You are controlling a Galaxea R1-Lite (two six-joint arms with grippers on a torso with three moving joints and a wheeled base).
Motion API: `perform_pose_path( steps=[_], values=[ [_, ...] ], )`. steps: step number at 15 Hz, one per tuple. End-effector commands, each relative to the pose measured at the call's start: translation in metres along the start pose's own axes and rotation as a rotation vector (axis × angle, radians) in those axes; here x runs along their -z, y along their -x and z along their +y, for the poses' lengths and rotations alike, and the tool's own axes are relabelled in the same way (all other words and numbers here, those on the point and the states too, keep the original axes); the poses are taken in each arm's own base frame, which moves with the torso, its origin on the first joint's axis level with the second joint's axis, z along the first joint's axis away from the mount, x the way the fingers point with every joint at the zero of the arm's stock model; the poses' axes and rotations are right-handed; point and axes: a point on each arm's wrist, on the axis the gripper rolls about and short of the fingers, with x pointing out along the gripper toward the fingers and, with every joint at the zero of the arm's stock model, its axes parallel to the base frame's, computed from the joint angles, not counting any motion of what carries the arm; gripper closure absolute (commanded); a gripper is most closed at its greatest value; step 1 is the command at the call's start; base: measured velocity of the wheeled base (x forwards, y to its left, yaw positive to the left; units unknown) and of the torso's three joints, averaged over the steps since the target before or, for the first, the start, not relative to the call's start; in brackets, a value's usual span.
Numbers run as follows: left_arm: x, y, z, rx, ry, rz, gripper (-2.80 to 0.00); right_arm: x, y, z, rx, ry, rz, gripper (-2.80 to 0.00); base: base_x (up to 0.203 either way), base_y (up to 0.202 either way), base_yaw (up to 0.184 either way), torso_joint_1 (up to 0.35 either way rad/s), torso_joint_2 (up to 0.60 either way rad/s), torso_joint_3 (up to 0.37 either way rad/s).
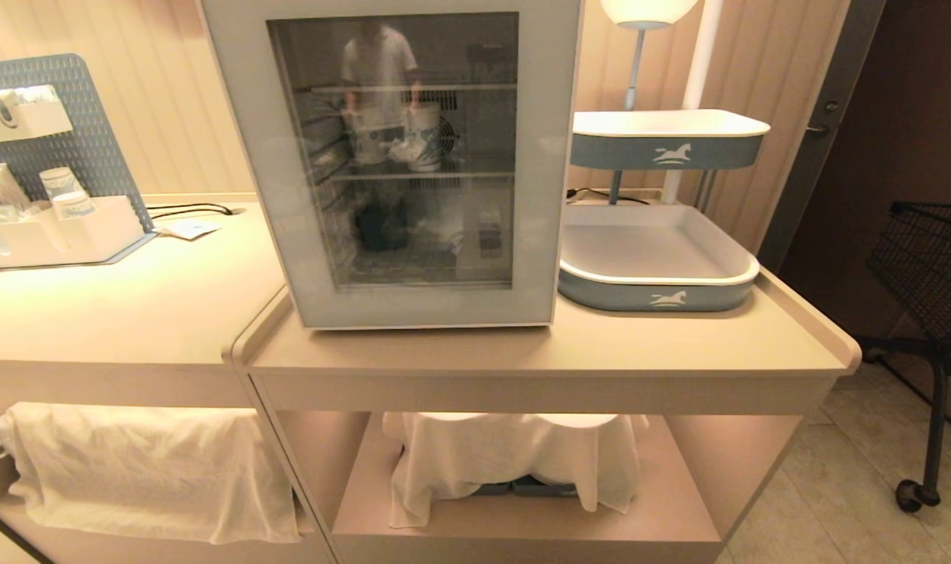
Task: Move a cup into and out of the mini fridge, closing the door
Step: Open the freezer door
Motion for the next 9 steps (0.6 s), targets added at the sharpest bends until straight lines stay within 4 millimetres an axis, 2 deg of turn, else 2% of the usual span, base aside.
perform_pose_path(
  steps=[1,7,9],
  values=[
    [0.0006,0.0000,-0.0001,0.002,0.004,0.004,0.00,-0.0002,-0.0001,0.0001,-0.007,0.015,0.000,0.00,0.000,0.000,0.000,0.000,0.00,0.000],
    [0.0002,0.0000,-0.0001,0.002,0.018,0.002,0.00,-0.0002,-0.0001,0.0001,-0.007,0.018,0.000,0.00,0.000,0.000,0.000,0.000,0.00,0.000],
    [0.0002,0.0000,-0.0001,0.004,0.019,0.001,0.00,-0.0002,-0.0001,0.0001,-0.007,0.018,0.000,0.00,0.003,0.116,-0.003,0.004,0.00,0.004]
  ],
)
